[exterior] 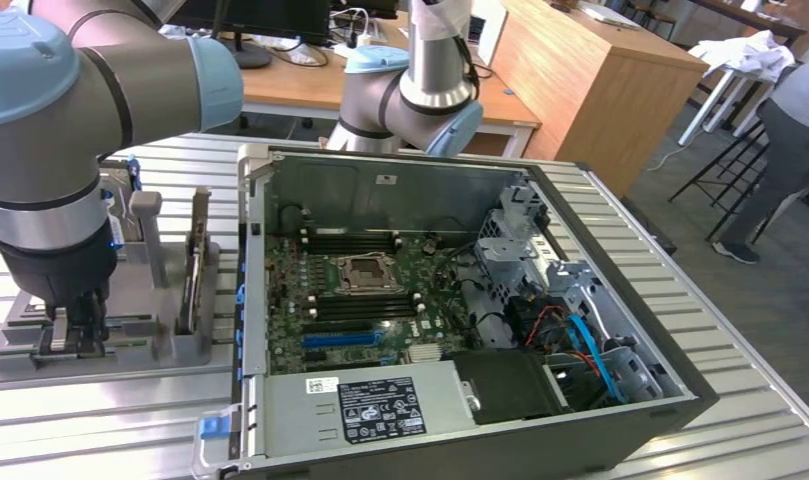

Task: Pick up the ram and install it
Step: 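Pick up the ram and move it above insertion slot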

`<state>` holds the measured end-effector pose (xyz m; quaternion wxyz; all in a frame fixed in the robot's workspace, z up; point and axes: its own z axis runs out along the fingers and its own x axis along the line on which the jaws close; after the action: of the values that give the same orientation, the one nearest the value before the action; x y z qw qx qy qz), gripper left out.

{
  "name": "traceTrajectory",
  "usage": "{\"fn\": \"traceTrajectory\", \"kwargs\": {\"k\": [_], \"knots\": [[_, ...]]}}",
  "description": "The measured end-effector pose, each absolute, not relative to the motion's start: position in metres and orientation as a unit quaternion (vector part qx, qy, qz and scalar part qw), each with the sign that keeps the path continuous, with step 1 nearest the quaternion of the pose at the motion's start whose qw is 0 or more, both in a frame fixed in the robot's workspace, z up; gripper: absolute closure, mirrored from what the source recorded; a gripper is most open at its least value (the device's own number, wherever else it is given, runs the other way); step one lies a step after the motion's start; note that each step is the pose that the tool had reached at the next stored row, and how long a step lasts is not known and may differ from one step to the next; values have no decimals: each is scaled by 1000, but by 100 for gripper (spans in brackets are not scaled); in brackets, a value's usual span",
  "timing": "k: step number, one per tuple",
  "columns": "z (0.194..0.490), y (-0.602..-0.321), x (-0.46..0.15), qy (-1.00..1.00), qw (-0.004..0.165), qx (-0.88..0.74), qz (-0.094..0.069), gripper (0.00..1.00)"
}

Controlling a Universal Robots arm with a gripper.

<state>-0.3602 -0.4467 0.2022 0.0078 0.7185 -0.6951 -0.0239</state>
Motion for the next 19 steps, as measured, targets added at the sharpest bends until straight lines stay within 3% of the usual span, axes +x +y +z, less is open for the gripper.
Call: {"fn": "traceTrajectory", "kwargs": {"k": [19], "knots": [[202, -445, -360, -695, 8, 718, -24, 74]]}}
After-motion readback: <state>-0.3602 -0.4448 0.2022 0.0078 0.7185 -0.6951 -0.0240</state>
